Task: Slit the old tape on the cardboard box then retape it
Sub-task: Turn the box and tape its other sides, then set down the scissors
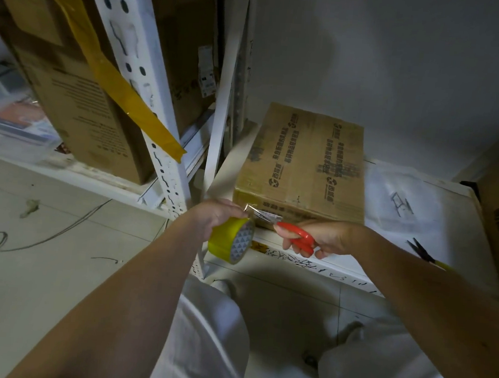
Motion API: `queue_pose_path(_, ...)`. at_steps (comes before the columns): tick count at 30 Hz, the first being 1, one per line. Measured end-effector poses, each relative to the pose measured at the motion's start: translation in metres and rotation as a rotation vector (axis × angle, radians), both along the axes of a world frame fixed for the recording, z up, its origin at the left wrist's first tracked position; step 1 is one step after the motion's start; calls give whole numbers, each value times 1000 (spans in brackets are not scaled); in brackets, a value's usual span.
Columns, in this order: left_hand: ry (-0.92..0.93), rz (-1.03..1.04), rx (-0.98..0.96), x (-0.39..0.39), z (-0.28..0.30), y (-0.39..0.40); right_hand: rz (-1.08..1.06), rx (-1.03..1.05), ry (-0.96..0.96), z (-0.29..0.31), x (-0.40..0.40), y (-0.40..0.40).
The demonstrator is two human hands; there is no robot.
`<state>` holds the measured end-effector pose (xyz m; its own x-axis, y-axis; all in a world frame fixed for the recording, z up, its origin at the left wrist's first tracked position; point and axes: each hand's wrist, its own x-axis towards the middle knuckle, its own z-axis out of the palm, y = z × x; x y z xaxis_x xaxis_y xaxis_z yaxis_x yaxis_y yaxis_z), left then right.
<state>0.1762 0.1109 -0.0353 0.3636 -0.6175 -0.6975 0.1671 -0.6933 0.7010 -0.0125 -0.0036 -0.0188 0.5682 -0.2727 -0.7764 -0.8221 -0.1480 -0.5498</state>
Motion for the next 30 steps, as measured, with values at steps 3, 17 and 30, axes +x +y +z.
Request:
queue_pose_path(3,10,25,-18,-1,-2,1,11,4,-68,-2,15,5)
queue_pose_path(17,-102,-22,21,2,-1,0,-40,-160,-287,-20,18,16)
queue_pose_path(30,-275,1,131,-4,-8,15,312,-1012,-242,10,6,30)
